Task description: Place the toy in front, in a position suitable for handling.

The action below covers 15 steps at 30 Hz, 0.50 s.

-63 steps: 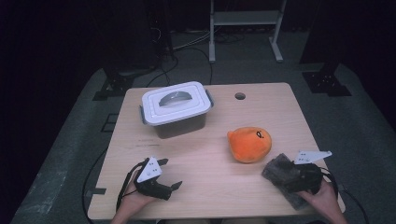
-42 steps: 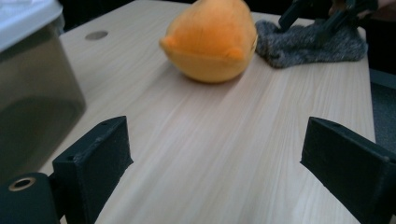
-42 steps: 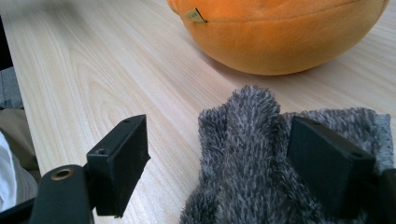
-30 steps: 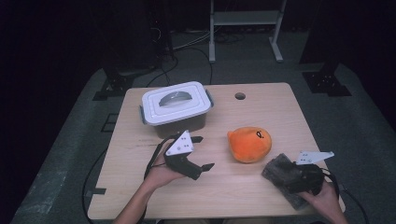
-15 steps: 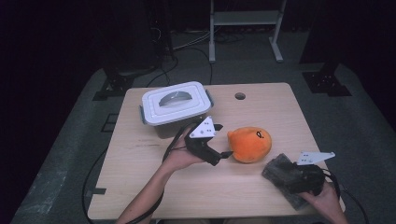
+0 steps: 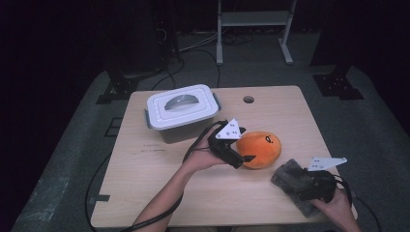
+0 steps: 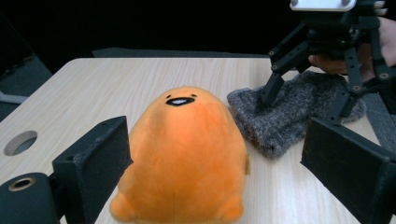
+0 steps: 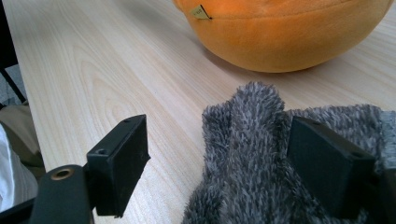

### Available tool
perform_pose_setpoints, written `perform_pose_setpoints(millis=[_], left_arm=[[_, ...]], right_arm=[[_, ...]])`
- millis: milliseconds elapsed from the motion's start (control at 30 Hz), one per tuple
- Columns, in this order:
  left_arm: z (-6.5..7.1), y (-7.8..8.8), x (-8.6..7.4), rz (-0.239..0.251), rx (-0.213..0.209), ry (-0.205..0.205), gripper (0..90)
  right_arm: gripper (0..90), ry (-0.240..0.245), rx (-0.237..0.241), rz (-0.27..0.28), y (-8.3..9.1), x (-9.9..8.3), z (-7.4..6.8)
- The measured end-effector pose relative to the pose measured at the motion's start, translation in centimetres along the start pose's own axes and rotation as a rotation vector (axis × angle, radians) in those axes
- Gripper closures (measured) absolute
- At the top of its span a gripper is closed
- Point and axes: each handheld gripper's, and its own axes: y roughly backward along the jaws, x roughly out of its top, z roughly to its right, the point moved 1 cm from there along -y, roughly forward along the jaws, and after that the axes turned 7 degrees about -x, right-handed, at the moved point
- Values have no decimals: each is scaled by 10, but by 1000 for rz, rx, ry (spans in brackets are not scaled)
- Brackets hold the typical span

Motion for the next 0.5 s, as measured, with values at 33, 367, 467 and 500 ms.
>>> perform_pose_setpoints(millis=[33,367,467,500], left_arm=[[-2,-5,1,-5,-5,2,74],[-14,-33,1,-36,-25,12,100],[-17,-41,1,-40,-28,22,100],[-19,-46,0,-37,-32,29,100]], right_arm=[[196,1,2,2,0,0,0],[196,5,8,1,0,0,0],[196,5,10,0,0,0,0],[196,6,10,1,0,0,0]])
